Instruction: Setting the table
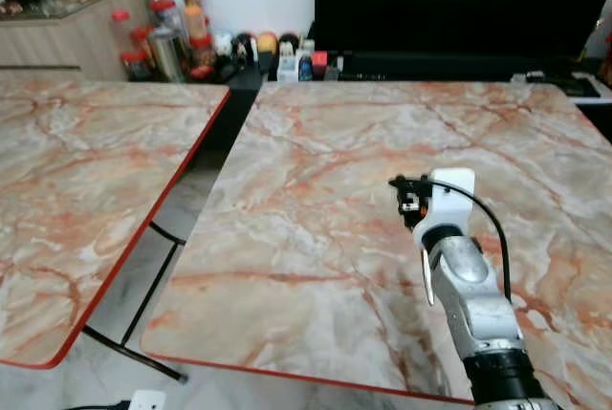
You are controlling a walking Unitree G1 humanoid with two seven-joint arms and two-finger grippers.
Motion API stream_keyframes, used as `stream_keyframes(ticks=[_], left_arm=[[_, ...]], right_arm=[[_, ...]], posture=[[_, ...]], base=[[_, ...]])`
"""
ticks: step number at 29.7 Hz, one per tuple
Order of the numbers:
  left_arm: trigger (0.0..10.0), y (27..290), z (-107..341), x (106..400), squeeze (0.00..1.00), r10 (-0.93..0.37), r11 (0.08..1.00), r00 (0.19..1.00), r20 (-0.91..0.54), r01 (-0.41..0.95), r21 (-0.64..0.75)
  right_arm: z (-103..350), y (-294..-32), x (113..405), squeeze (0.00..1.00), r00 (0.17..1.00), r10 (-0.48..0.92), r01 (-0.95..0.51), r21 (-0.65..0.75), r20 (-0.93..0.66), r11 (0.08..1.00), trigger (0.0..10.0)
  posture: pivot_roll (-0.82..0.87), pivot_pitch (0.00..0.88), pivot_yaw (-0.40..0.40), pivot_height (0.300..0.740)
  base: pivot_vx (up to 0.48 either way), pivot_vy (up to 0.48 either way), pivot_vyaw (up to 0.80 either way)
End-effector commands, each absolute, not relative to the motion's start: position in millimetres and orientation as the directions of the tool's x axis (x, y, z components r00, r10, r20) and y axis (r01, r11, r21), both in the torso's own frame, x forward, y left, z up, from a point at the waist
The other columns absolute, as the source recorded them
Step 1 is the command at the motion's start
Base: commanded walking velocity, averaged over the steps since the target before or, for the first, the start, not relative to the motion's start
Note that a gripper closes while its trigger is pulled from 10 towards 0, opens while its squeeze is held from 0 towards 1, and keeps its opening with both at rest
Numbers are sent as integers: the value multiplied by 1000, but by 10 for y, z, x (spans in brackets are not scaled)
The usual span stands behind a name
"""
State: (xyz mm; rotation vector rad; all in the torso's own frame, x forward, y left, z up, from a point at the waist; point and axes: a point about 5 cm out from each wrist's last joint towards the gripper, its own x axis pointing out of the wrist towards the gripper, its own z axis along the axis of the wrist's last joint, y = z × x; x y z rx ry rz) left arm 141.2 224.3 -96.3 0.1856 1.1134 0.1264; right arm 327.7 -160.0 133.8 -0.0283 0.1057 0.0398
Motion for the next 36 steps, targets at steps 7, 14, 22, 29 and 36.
stream_keyframes(ticks=[7,14,22,29,36], left_arm=[[10000,1853,-1013,1456,0,142,986,435,-889,14,164],[10000,1518,-997,1563,0,108,990,450,-887,35,138],[10000,1570,-1003,1545,0,114,988,445,-888,38,146],[10000,1682,-1007,1514,0,133,987,443,-886,26,161],[10000,1703,-1004,1519,0,130,987,444,-887,24,156]], right_arm=[[1321,-1643,3314,1000,974,-19,10,-40,-226,999,10000],[1110,-1613,3269,1000,934,-2,-8,-27,-356,1000,10000],[1075,-1582,3291,1000,922,22,-24,-1,-386,1000,10000],[1158,-1602,3386,35,934,-15,6,-25,-357,1000,10000],[1183,-1677,3510,0,928,-82,74,-37,-363,997,10000]], posture=[[-42,0,51,740],[-39,0,47,740],[-39,0,53,740],[-35,0,61,740],[-36,0,75,740]], base=[[0,0,0],[0,0,0],[0,0,0],[0,0,0],[0,0,0]])
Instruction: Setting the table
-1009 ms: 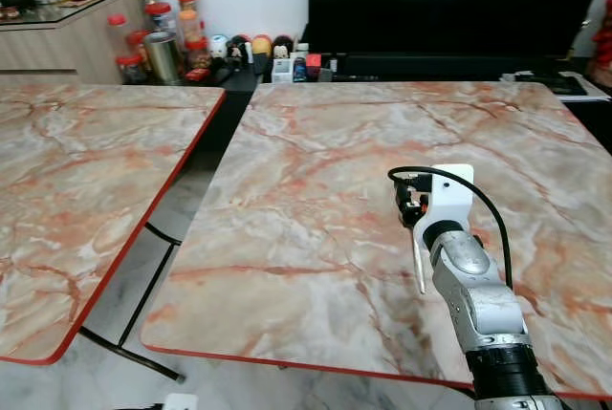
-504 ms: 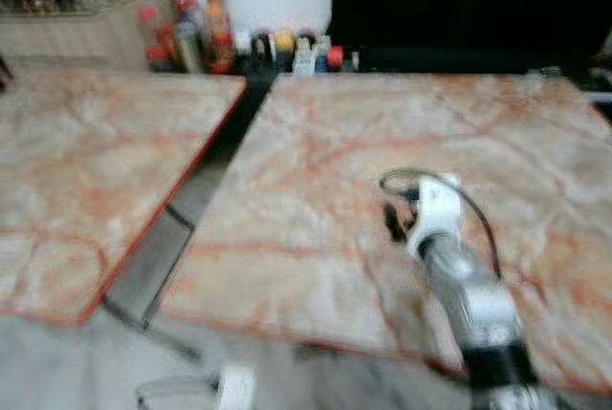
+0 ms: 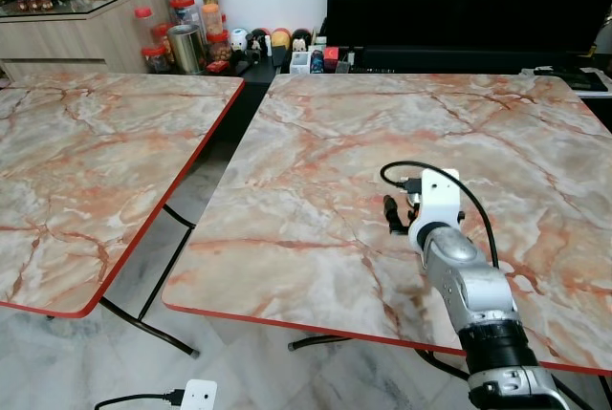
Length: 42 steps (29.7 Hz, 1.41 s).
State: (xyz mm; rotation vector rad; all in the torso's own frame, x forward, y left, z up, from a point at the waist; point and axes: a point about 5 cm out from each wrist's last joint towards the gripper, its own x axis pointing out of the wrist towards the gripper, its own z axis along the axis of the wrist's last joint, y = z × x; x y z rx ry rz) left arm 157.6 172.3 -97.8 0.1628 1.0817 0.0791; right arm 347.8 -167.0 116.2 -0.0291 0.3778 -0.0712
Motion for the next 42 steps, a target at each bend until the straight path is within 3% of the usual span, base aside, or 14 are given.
stream_keyframes(ticks=[1,8,21,42], left_arm=[[10000,1703,-1004,1519,0,129,988,444,-887,23,156],[10000,1717,-1004,1520,0,125,988,441,-889,32,154],[10000,1716,-1015,1489,0,128,988,436,-891,25,154],[10000,1687,-1082,1294,0,125,989,403,-906,20,146]], right_arm=[[1182,-1676,3523,0,927,-82,75,-34,-365,997,10000],[1186,-1711,3668,0,922,-107,96,-47,-371,994,10000],[1184,-1560,3821,0,929,-33,12,-58,-368,998,10000],[1128,-1778,3818,0,915,-129,119,-49,-383,992,10000]], posture=[[-38,0,77,740],[-35,0,87,740],[-16,0,71,740],[-26,66,50,740]], base=[[0,0,0],[0,0,0],[0,0,0],[0,0,0]])
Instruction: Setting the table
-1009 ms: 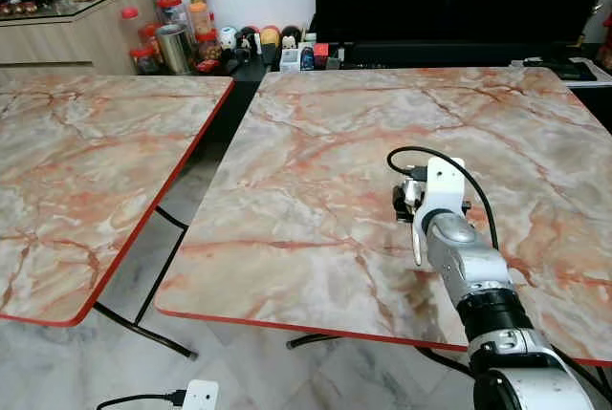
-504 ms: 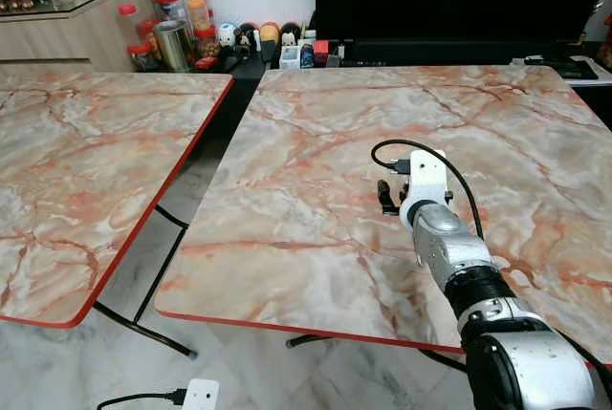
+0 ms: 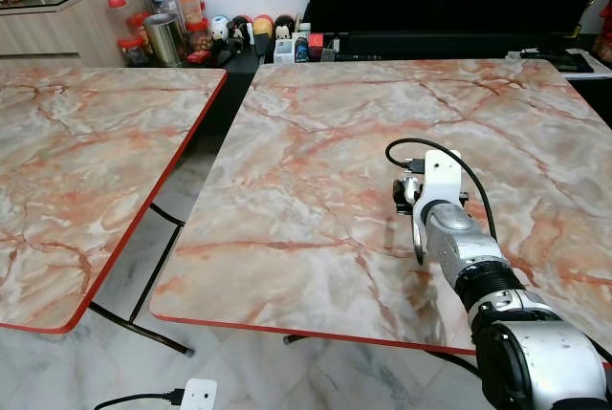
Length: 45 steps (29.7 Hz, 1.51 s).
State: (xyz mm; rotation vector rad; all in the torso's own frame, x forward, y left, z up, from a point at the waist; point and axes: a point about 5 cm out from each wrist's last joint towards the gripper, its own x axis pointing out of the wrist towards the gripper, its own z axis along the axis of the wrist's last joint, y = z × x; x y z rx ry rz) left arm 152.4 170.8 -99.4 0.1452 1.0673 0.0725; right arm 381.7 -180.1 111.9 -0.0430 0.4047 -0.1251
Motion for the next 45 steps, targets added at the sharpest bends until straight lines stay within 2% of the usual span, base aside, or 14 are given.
stream_keyframes(ticks=[1,9,28,29,30,31,32,45], left_arm=[[10000,1683,-1082,1293,0,124,989,404,-906,22,145],[10000,1684,-1085,1282,0,123,989,405,-906,24,145],[10000,1684,-1094,1254,0,120,990,398,-910,21,140],[10000,1682,-1094,1255,0,120,990,398,-910,20,140],[10000,1681,-1094,1256,0,120,990,398,-910,20,139],[10000,1679,-1093,1258,0,120,990,398,-910,20,139],[10000,1678,-1093,1260,0,120,990,398,-910,19,139],[10000,1678,-1091,1268,0,116,991,397,-910,20,135]], right_arm=[[1088,-1761,3799,0,912,-122,115,-42,-391,992,10000],[956,-1656,3738,0,906,-71,65,-29,-417,997,10000],[867,-1681,3686,0,894,-80,67,-47,-440,997,10000],[865,-1684,3684,0,894,-81,67,-48,-441,997,4902],[863,-1687,3683,0,893,-83,68,-49,-441,996,4902],[860,-1689,3681,0,893,-84,68,-51,-443,996,2000],[860,-1690,3681,0,893,-84,68,-51,-443,996,0],[888,-1680,3696,0,898,-78,64,-46,-434,997,0]], posture=[[-28,66,50,740],[-24,68,48,740],[-24,76,45,740],[-22,76,43,740],[-22,76,43,740],[-22,76,43,740],[-22,75,42,740],[-24,71,43,740]], base=[[0,0,0],[0,0,0],[0,0,0],[0,0,0],[0,0,0],[0,0,0],[0,0,0],[0,0,0]])
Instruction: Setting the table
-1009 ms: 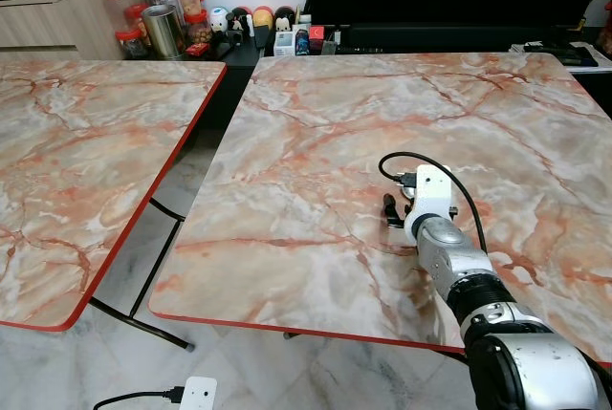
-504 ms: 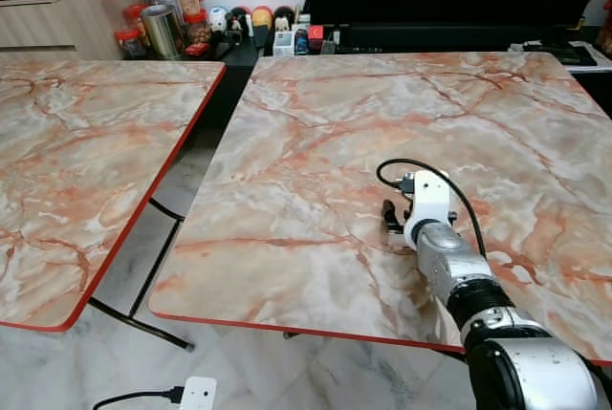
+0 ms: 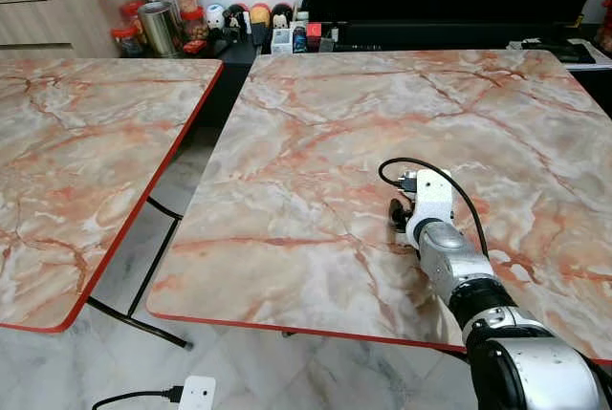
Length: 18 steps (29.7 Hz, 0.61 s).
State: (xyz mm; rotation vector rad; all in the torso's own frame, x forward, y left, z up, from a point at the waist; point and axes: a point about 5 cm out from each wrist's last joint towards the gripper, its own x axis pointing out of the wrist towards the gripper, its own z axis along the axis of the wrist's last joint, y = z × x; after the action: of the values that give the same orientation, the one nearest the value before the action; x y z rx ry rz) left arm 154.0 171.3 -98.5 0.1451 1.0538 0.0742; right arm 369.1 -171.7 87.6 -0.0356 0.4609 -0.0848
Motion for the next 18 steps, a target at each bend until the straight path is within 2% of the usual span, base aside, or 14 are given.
stream_keyframes(ticks=[1,18], left_arm=[[10000,1679,-1090,1268,0,116,991,397,-910,20,135],[10000,1673,-1085,1292,0,110,992,395,-912,21,128]], right_arm=[[889,-1678,3697,0,898,-77,63,-46,-433,997,0],[909,-1653,3710,0,902,-59,42,-49,-427,998,0]], posture=[[-24,71,43,740],[-25,53,41,740]], base=[[0,0,0],[0,0,0]])
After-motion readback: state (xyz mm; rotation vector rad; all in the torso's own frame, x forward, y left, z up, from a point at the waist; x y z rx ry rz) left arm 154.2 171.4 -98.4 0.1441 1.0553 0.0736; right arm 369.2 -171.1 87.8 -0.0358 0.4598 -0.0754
